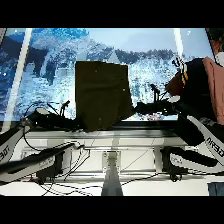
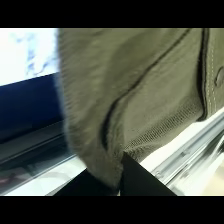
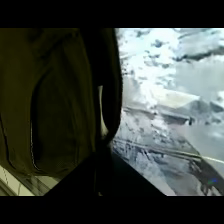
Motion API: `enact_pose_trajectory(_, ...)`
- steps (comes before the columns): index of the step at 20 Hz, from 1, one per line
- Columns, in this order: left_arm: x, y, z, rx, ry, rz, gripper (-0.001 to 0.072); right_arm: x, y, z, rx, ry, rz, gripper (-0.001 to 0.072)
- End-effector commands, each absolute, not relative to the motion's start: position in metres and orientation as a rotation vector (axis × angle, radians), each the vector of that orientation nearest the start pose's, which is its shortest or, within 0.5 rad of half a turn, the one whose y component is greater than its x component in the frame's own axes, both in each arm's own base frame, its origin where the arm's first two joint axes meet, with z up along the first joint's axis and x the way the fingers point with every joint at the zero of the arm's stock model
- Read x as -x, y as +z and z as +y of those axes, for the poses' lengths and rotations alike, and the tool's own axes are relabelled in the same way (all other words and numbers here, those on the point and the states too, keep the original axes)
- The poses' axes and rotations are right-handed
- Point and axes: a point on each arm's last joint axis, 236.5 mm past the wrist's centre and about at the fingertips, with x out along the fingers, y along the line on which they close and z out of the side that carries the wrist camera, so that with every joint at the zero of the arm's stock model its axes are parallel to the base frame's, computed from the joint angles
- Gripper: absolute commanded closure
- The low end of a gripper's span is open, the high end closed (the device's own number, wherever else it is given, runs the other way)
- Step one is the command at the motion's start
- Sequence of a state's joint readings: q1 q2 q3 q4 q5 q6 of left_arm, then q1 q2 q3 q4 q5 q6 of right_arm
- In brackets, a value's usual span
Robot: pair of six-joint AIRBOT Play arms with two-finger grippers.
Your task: Fold the clothes and pants, and hang the long-sleeved shirts on hangers.
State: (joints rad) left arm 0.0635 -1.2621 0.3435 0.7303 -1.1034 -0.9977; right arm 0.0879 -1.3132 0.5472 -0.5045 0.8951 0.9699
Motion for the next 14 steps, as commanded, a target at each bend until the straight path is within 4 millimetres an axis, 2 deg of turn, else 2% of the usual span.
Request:
enact_pose_trajectory(1, -0.202, -0.12, -0.138, 0.54, -0.582, 1.565, 0.0672, -0.285, -0.067, 0.193, -0.548, 0.663, 1.282, 0.0673)
enact_pose_trajectory(3, -0.239, -0.087, -0.129, 0.442, -0.622, 1.471, 0.0674, -0.296, -0.021, 0.202, -0.448, 0.792, 1.16, 0.0673)
enact_pose_trajectory(5, -0.277, -0.036, -0.112, 0.303, -0.616, 1.348, 0.0674, -0.296, 0.037, 0.211, -0.302, 0.952, 1.003, 0.0673)
enact_pose_trajectory(6, -0.294, -0.004, -0.101, 0.217, -0.594, 1.268, 0.0674, -0.295, 0.067, 0.214, -0.257, 0.992, 0.929, 0.0673)
enact_pose_trajectory(8, -0.321, 0.083, -0.08, 0.052, -0.518, 1.033, 0.0674, -0.293, 0.128, 0.217, -0.19, 1.033, 0.776, 0.0673)
enact_pose_trajectory(10, -0.321, 0.177, -0.071, -0.076, -0.462, 0.776, 0.0673, -0.277, 0.194, 0.223, -0.156, 1.08, 0.61, 0.0673)
enact_pose_trajectory(12, -0.291, 0.264, -0.063, -0.181, -0.385, 0.515, 0.0673, -0.247, 0.26, 0.23, -0.169, 1.144, 0.453, 0.0672)
enact_pose_trajectory(14, -0.249, 0.322, -0.056, -0.253, -0.298, 0.292, 0.0673, -0.213, 0.313, 0.232, -0.258, 1.173, 0.368, 0.0673)
